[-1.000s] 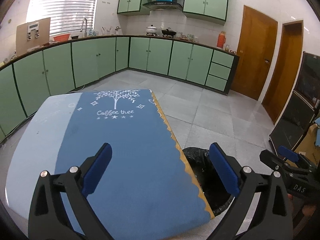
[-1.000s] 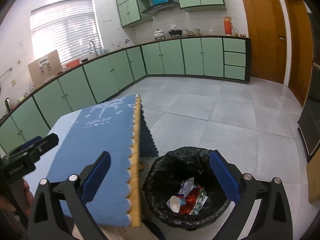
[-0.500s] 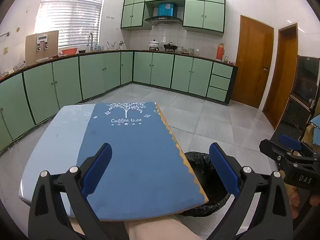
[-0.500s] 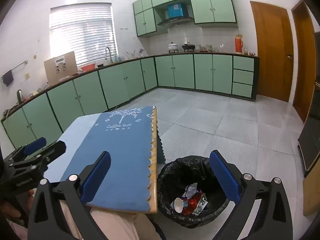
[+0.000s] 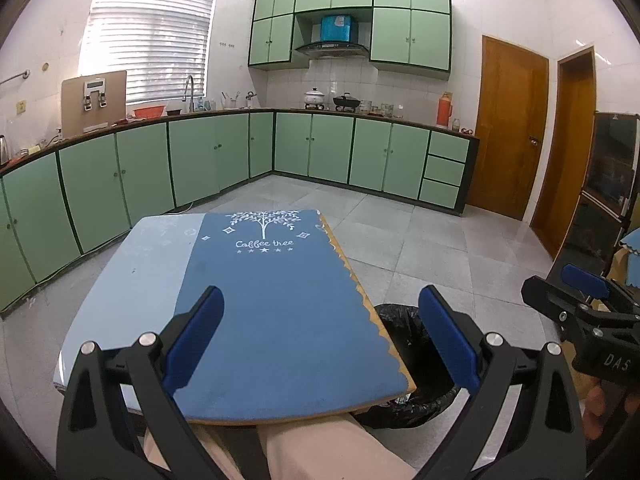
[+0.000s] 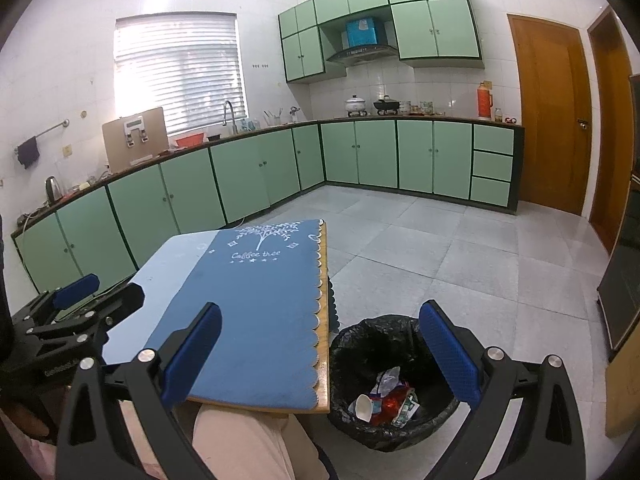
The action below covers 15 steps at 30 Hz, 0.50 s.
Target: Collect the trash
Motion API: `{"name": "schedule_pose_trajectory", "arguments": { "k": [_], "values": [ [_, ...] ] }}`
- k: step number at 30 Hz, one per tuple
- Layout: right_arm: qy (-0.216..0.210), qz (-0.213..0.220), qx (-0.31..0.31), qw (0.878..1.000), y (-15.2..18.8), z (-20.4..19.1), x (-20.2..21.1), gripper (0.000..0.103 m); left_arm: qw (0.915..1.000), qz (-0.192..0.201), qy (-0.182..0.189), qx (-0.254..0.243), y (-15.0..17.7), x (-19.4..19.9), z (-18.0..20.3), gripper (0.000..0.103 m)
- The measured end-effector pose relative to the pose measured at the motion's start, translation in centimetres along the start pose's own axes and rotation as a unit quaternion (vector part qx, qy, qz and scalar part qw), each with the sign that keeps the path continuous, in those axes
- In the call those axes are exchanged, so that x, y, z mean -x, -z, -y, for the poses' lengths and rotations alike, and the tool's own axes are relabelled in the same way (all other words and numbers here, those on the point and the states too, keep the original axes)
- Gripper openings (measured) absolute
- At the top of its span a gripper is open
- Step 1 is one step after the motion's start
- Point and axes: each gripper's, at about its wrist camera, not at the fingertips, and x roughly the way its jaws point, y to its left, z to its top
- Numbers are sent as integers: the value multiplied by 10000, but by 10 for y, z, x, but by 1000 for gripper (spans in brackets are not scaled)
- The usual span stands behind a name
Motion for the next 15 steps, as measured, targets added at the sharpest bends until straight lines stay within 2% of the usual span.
{"name": "schedule_pose_trajectory", "arguments": {
  "k": [15],
  "values": [
    [17, -60, -44, 10000, 2, 3, -7, 97, 10000, 20, 3, -31, 5, 0, -1, 95]
  ]
}}
